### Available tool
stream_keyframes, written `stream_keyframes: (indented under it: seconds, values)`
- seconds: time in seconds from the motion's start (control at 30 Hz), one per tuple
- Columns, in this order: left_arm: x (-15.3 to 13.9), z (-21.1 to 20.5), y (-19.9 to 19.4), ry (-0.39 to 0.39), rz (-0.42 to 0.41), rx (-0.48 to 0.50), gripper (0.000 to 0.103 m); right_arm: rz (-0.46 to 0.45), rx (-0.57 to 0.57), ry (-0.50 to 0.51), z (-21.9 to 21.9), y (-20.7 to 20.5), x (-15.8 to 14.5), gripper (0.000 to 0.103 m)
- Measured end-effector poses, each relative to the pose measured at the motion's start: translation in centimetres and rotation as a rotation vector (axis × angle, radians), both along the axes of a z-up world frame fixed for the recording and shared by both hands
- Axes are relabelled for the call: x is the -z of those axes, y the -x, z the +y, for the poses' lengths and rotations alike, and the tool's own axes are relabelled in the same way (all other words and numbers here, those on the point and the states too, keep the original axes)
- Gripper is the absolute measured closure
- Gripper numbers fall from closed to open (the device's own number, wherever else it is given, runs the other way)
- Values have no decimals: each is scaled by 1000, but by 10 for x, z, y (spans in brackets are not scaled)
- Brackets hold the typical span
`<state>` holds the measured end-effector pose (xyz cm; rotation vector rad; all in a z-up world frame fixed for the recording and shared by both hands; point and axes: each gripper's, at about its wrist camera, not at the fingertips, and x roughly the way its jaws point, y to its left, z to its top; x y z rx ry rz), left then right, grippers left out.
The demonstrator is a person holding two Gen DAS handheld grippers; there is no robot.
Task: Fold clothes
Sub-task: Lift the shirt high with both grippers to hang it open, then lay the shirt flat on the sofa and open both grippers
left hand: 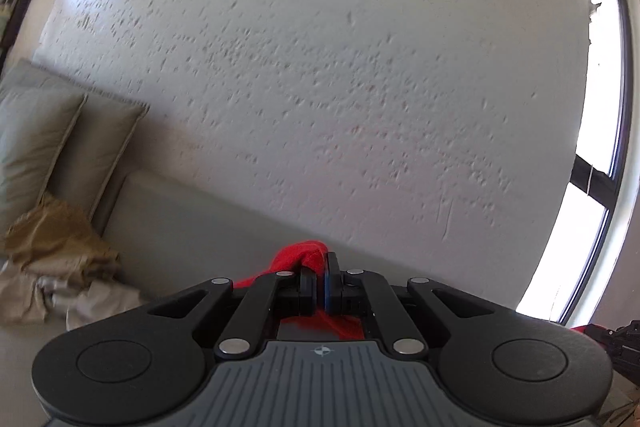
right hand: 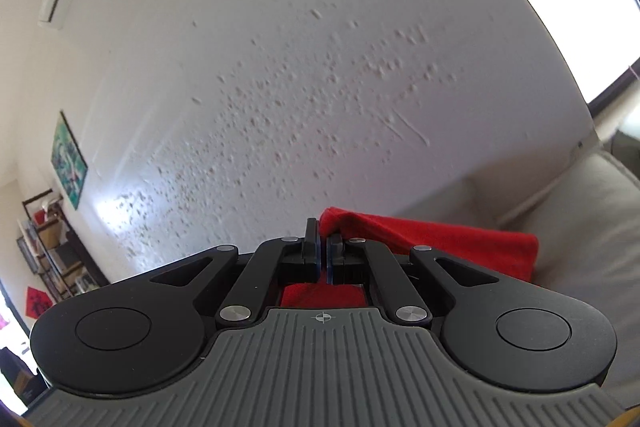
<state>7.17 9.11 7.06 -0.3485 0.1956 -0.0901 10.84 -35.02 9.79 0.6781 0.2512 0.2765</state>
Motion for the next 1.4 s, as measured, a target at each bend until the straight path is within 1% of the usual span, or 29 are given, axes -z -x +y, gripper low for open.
stream_keyframes:
  seconds: [0.07,0.13,0.17,0.27,0.37,0.43,0.53,0.67,0.77,0.83,0.87,0.9,0.97,1.0,1.03,1.07,1.13,1.2,1.27,1.3,1.37,1.4]
  values:
    - [48,9,10,45,135,-26,101,128,-2,-72,-3,5,57,101]
    - [85,16,22,80,232,-51,102,252,9,-136,-5,14,110,101]
    - [100,20,27,88,274,-61,102,296,10,-141,-4,19,129,101]
    - [128,27,42,96,361,-72,102,396,0,-115,4,37,173,101]
    - [140,32,56,107,403,-75,102,447,-12,-82,10,56,196,101]
    - [143,33,66,110,413,-79,102,462,-17,-70,11,65,199,101]
    - [140,36,76,122,413,-80,102,461,-17,-56,6,78,196,101]
    - [132,34,85,101,421,-71,102,462,-22,-54,5,92,189,101]
    - [132,34,90,93,452,-73,102,474,-30,-54,5,101,185,101]
    - [137,33,91,64,497,-77,101,491,-35,-42,6,107,186,101]
    - [142,32,89,47,537,-80,101,508,-37,-29,8,108,189,101]
    - [146,31,90,34,576,-85,97,530,-39,-14,10,108,192,101]
    - [152,30,90,9,654,-95,96,581,-41,6,12,109,200,100]
    - [151,28,93,-17,672,-100,93,612,-40,-1,11,110,203,99]
    - [149,26,96,-44,689,-105,93,640,-37,-7,10,112,205,96]
    - [146,23,100,-83,706,-119,92,660,-36,2,10,115,204,96]
    - [141,23,104,-117,727,-136,85,694,-35,32,8,122,200,94]
    - [136,23,108,-150,747,-152,84,691,-26,82,10,132,191,87]
    - [131,22,109,-153,751,-155,83,675,-13,120,10,140,181,70]
    - [129,19,109,-158,746,-146,83,666,-29,137,14,140,179,70]
    - [128,7,103,-171,724,-96,81,645,-80,170,26,136,179,70]
    - [128,-1,99,-178,714,-64,77,634,-106,187,31,134,178,70]
